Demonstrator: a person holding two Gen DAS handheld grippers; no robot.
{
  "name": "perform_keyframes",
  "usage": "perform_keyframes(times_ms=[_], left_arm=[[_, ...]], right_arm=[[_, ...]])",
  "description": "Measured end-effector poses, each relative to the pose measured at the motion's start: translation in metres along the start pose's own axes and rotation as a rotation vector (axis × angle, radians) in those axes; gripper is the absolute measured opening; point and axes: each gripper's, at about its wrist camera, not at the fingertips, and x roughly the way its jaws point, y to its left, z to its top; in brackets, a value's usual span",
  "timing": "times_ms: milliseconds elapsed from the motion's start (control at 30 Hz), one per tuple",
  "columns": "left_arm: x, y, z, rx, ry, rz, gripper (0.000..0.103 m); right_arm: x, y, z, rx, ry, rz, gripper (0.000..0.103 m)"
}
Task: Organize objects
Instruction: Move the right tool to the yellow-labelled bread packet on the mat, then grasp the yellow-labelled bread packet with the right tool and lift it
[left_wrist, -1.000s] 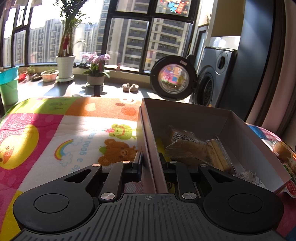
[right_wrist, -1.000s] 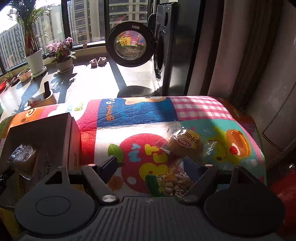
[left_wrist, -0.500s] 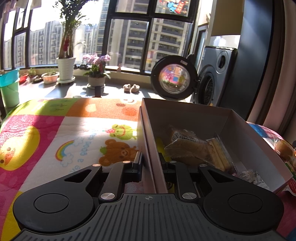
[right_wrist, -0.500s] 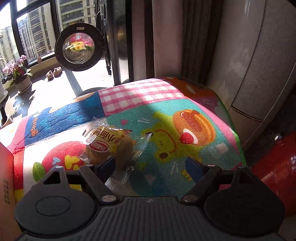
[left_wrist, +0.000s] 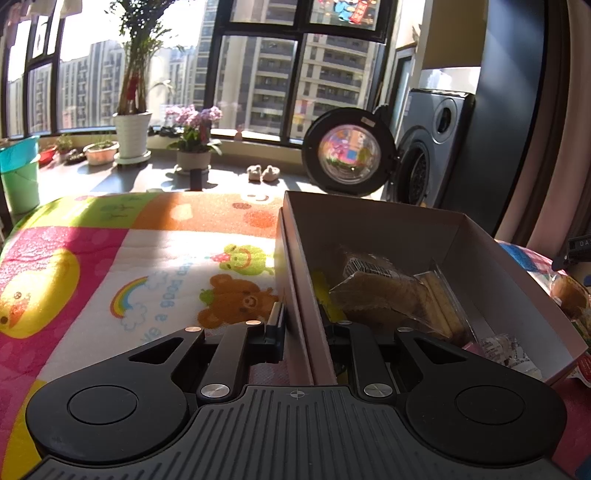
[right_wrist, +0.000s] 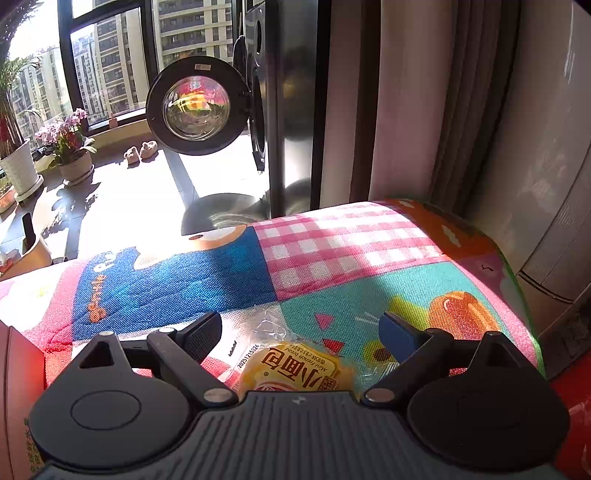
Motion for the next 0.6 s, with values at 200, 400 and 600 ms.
perform_keyframes(times_ms=[200,400,600], left_arm=[[0.0,0.001,0.0,-0.001,0.001,-0.001,0.018],[0.0,0.002,0.001,0.0,0.0,-0.001,0.018],[0.0,0.002,0.0,0.001,0.0,0.001,0.018]], right_arm=[[-0.029,-0.009,-0.019,0.107,0.118,0.299,0.093],[-0.052,0.006,-0.013,-0.115,-0.006,0.182,0.093],[-0.023,0.024,-0.022,-0.39,0.023,0.1,0.093]])
